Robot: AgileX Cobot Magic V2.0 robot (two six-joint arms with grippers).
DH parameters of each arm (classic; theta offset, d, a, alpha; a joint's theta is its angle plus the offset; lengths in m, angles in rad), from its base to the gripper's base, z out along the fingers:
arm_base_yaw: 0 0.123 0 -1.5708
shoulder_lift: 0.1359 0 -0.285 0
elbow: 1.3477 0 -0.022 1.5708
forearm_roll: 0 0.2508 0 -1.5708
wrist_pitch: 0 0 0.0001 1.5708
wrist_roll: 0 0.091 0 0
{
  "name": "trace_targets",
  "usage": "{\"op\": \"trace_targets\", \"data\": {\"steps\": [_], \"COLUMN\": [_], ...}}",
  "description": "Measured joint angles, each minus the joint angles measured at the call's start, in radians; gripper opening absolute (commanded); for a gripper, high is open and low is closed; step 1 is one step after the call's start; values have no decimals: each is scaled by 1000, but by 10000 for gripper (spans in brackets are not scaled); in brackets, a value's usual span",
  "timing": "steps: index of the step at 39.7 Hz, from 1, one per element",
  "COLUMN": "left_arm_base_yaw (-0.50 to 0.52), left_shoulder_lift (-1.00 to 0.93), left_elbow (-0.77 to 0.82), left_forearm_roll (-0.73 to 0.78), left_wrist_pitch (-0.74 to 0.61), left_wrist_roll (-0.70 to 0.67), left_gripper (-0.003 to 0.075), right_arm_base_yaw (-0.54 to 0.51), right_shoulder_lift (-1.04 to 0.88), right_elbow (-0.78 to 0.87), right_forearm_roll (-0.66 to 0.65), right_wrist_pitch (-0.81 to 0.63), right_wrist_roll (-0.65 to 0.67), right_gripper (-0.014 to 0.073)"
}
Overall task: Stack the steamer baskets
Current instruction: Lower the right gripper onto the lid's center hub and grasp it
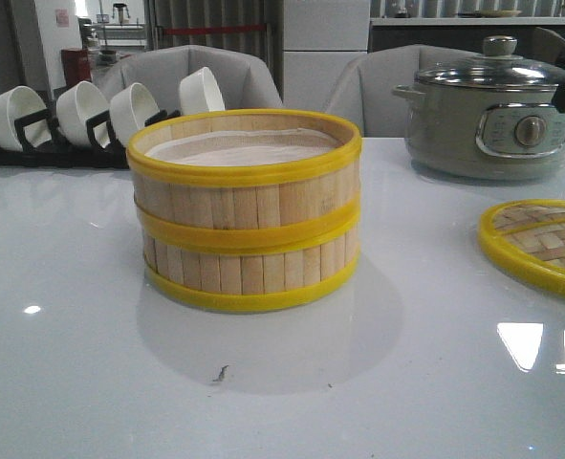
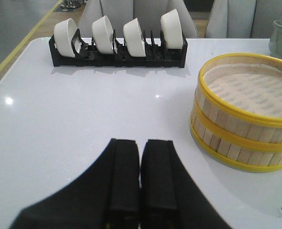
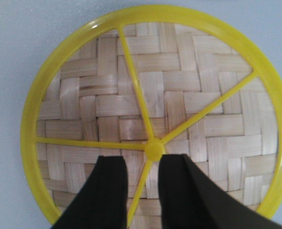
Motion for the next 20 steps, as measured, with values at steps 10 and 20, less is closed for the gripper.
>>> {"op": "trace_targets", "data": {"steps": [10,20], "left_arm_base_yaw": [0,0], "left_shoulder_lift": [0,0], "left_elbow": [0,0], "left_forearm_roll": [0,0], "left_wrist_pitch": [0,0], "left_wrist_roll": [0,0], "left_gripper": [85,85], "right_arm_base_yaw": [0,0], "right_shoulder_lift": [26,53], "right_elbow": [-2,-2], "right_forearm_roll": [0,0], "right_wrist_pitch": [2,2], "right_wrist_roll": [0,0], "right_gripper": [302,302]}}
